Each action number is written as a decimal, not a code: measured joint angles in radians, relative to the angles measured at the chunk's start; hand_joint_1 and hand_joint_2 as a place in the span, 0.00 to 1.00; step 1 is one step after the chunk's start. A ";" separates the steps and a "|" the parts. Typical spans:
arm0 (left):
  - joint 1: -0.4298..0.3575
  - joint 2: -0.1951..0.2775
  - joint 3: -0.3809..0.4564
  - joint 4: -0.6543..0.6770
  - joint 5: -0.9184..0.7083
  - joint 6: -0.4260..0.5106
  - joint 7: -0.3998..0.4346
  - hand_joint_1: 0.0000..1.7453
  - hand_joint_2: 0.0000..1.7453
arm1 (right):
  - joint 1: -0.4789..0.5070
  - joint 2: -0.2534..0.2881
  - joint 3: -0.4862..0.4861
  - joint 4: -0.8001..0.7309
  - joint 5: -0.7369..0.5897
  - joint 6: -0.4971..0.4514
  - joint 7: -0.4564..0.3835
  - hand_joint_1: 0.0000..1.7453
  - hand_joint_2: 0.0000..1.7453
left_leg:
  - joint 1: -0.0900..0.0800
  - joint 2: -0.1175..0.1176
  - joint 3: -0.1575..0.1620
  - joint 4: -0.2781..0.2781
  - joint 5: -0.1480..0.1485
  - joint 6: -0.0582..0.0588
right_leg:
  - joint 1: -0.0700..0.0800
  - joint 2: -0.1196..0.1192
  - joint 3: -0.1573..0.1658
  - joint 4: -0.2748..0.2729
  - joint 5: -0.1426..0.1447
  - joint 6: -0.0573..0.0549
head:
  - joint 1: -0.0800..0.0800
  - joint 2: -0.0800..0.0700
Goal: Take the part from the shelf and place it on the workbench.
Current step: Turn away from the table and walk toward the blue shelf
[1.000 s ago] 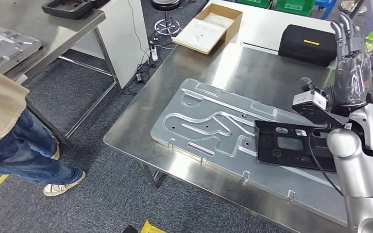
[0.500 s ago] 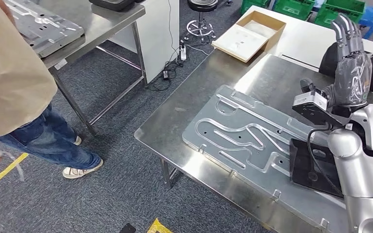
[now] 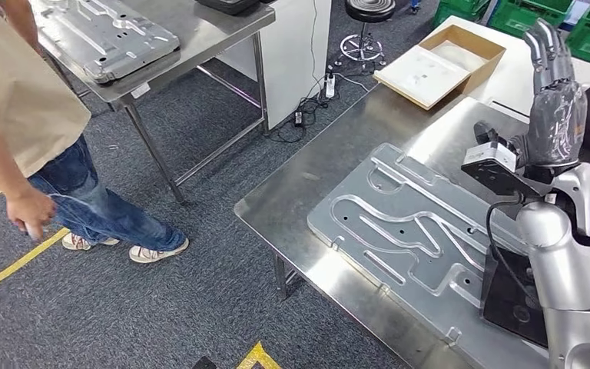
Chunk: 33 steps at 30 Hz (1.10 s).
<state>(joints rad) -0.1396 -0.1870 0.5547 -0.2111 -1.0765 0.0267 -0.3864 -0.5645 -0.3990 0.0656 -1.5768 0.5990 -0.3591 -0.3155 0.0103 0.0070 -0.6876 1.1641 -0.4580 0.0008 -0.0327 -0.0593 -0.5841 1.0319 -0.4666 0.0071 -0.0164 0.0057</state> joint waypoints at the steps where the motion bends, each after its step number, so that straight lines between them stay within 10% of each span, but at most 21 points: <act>1: -0.001 0.000 0.000 0.000 0.000 0.000 0.000 0.00 0.00 | -0.001 0.000 0.000 0.000 0.000 0.000 0.000 0.00 0.00 | -0.003 0.009 0.033 -0.066 0.023 0.003 | 0.003 -0.007 0.003 0.001 -0.003 0.004 | 0.000 0.000; 7: 0.000 0.000 0.000 0.000 0.000 0.000 0.000 0.00 0.00 | -0.003 -0.001 0.000 -0.001 0.000 0.000 0.000 0.00 0.00 | -0.006 -0.003 0.070 -0.145 0.042 0.040 | 0.006 -0.006 0.006 0.012 -0.022 0.034 | 0.002 0.000; 12: -0.002 0.000 0.002 0.000 0.003 0.006 -0.002 0.00 0.00 | -0.003 -0.004 -0.001 0.000 -0.007 0.011 -0.007 0.00 0.00 | -0.009 -0.036 0.074 -0.150 0.045 0.055 | 0.006 0.056 -0.125 0.266 -0.130 0.035 | 0.003 0.000; 16: -0.001 0.006 0.008 0.000 0.017 0.023 -0.014 0.00 0.00 | -0.046 0.007 0.001 -0.004 -0.015 0.051 -0.014 0.00 0.00 | -0.012 -0.077 0.070 -0.139 0.043 0.051 | 0.006 0.102 -0.051 0.087 -0.012 0.021 | 0.003 0.000; 20: -0.002 0.012 0.013 0.000 0.018 0.027 -0.018 0.00 0.00 | -0.076 0.018 0.006 -0.008 -0.008 0.056 -0.009 0.00 0.00 | -0.008 -0.124 0.055 -0.137 0.049 0.028 | 0.009 0.116 -0.013 0.002 0.008 0.013 | 0.003 0.000; 23: 0.002 0.016 0.016 0.000 0.017 0.028 -0.018 0.00 0.00 | -0.088 0.027 0.008 -0.009 -0.006 0.056 -0.009 0.00 0.00 | -0.011 -0.082 0.033 -0.093 0.022 0.012 | 0.003 0.077 -0.003 -0.010 0.013 -0.004 | -0.001 0.000; 26: 0.001 0.016 0.018 0.000 0.017 0.029 -0.018 0.00 0.00 | -0.092 0.031 0.008 -0.009 -0.006 0.056 -0.009 0.00 0.00 | -0.005 -0.024 -0.053 0.088 -0.065 0.000 | 0.007 0.036 0.000 -0.010 0.009 -0.014 | -0.005 0.000; 28: 0.003 0.016 0.019 0.000 0.017 0.029 -0.018 0.00 0.00 | -0.092 0.035 0.008 -0.009 -0.006 0.056 -0.009 0.00 0.00 | 0.000 -0.016 -0.079 0.137 -0.069 -0.005 | 0.008 0.011 0.002 -0.009 0.004 -0.014 | -0.005 0.000; 33: 0.002 0.022 0.020 0.000 0.017 0.029 -0.018 0.00 0.00 | -0.098 0.041 0.009 -0.009 -0.006 0.056 -0.009 0.00 0.00 | -0.011 0.048 0.054 -0.120 0.042 0.011 | 0.017 -0.040 0.017 -0.005 -0.012 0.002 | -0.005 0.000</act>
<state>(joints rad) -0.1373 -0.1655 0.5751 -0.2113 -1.0597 0.0553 -0.4040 -0.6628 -0.3585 0.0745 -1.5860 0.5932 -0.3029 -0.3244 -0.0004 0.0552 -0.6340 1.0444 -0.4160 0.0121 -0.0162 -0.0995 -0.5670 1.0265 -0.4790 0.0093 -0.0210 0.0057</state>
